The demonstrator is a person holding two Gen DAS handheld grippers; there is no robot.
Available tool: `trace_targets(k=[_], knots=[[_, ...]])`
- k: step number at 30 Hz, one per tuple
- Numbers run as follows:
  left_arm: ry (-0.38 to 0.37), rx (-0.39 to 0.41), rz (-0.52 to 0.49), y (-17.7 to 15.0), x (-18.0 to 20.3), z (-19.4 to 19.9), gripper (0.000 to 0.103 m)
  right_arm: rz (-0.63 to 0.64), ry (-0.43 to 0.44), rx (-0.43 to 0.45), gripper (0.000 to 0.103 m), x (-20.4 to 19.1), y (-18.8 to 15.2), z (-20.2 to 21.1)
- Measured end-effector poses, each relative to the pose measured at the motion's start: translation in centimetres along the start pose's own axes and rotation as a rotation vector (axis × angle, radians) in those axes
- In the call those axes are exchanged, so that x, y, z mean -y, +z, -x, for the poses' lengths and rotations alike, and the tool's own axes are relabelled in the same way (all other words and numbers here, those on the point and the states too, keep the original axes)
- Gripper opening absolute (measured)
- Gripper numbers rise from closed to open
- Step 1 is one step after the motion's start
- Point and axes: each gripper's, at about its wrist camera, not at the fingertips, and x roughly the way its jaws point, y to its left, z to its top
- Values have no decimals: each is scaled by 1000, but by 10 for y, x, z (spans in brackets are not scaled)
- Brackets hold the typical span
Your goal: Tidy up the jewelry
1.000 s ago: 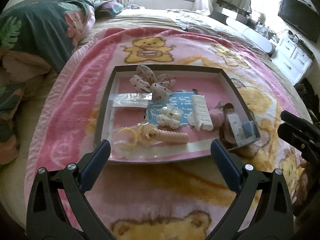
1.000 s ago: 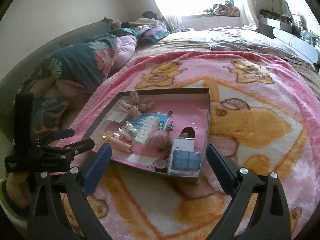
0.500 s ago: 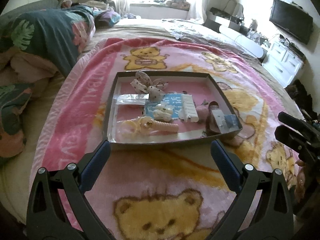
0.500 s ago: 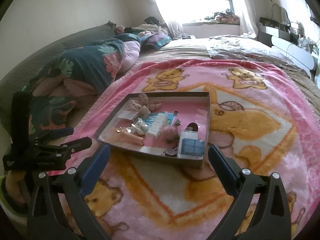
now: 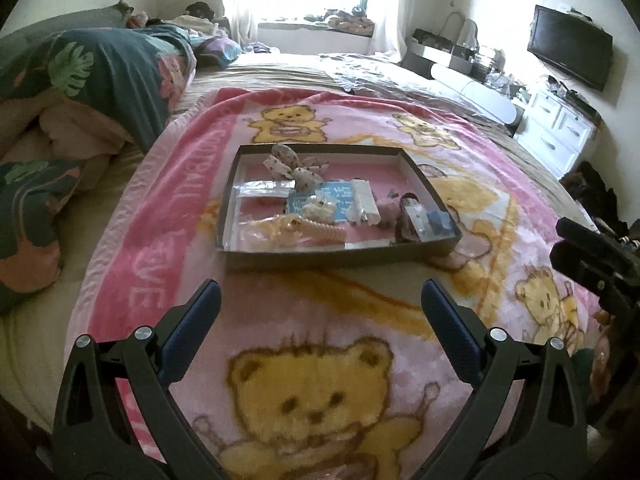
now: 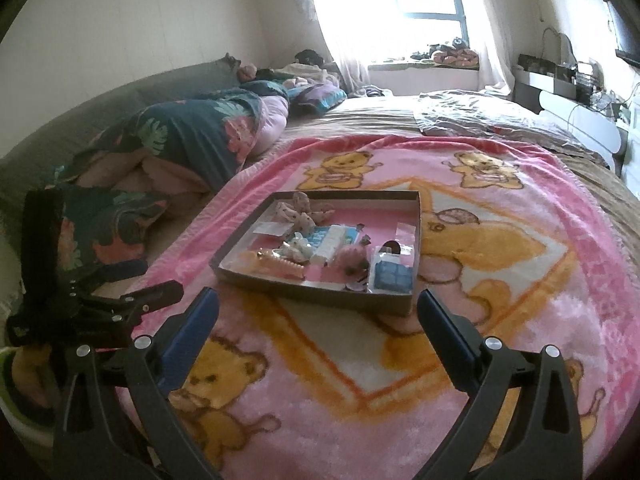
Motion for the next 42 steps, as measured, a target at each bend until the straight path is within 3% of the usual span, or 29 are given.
trace_targets(k=[9,20,31,42], knots=[[18,6,11,-29,-2,8,94,26,-53,38,99,-10,-30,15],[31,27,20,-47,-8,15,94,-39,-59,65,99,-5,-51,25],[24,46,31,-59,-11,22,94,-5,-59,114,99,-18,-66,32],[27,68,39,-66,-14,25,94,14,-80,77,99,-27,-77,18]])
